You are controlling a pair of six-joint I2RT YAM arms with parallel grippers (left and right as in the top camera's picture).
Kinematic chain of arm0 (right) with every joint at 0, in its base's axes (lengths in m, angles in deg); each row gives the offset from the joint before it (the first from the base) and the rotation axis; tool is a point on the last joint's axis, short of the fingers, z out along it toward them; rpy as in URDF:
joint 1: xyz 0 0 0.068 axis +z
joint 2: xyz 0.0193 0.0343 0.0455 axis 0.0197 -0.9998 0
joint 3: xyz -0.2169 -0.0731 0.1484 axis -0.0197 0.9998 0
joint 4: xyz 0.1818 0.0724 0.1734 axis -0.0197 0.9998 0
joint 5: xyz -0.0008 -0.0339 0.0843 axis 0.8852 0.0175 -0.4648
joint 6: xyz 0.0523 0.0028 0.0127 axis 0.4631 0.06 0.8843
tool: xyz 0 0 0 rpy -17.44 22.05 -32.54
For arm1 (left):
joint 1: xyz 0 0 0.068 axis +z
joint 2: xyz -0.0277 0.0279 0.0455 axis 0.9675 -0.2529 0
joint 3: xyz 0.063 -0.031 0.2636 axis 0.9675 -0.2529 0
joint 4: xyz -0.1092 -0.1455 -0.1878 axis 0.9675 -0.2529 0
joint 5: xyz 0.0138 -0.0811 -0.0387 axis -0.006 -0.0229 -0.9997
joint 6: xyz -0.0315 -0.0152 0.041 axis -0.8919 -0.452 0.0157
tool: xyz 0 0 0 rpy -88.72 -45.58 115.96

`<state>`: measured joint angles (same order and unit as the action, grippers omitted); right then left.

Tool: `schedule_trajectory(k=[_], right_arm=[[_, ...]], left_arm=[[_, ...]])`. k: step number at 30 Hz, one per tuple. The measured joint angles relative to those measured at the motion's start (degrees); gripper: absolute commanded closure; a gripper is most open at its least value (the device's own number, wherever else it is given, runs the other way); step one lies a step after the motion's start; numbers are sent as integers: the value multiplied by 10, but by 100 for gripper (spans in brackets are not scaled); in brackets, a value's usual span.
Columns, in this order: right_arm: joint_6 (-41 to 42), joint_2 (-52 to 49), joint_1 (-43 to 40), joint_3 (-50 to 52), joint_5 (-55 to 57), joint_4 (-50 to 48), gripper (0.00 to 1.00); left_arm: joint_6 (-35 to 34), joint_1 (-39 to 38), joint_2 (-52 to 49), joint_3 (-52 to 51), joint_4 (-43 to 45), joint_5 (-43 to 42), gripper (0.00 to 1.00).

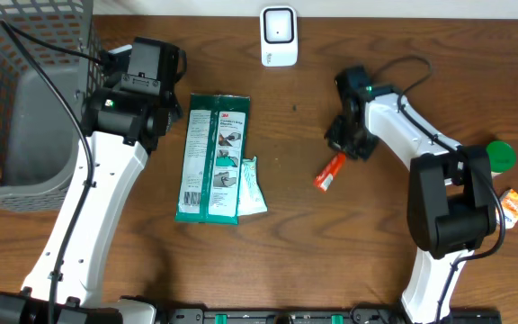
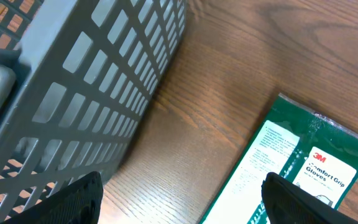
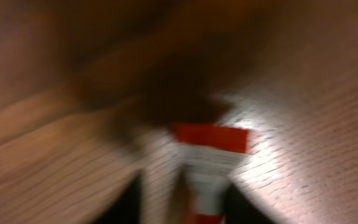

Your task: Scan the item barcode

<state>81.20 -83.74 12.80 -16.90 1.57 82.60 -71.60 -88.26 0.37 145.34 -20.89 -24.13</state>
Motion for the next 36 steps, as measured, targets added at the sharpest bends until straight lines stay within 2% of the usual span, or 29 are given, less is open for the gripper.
schedule_trajectory(k=[3, 7, 8, 9, 12, 13, 19, 24, 36], right_arm=[[20, 0, -9, 3, -2, -2, 20], [12, 2, -23, 3, -15, 3, 20], [7, 4, -28, 3, -17, 5, 25], [1, 7, -31, 3, -20, 8, 37], [-34, 25, -37, 3, -25, 21, 95], [-53, 36, -37, 3, -27, 24, 99], [-140, 83, -36, 3, -36, 45, 99], [-169, 85, -36, 13, -43, 41, 99], [-183, 90, -36, 145, -44, -130, 99]], left_arm=[[0, 0, 0, 0, 0, 0, 18], [0, 0, 0, 0, 0, 0, 18], [0, 0, 0, 0, 0, 0, 18], [0, 0, 0, 0, 0, 0, 18], [0, 0, 0, 0, 0, 0, 18], [0, 0, 0, 0, 0, 0, 18], [0, 0, 0, 0, 0, 0, 18], [0, 0, 0, 0, 0, 0, 18], [0, 0, 0, 0, 0, 0, 18]])
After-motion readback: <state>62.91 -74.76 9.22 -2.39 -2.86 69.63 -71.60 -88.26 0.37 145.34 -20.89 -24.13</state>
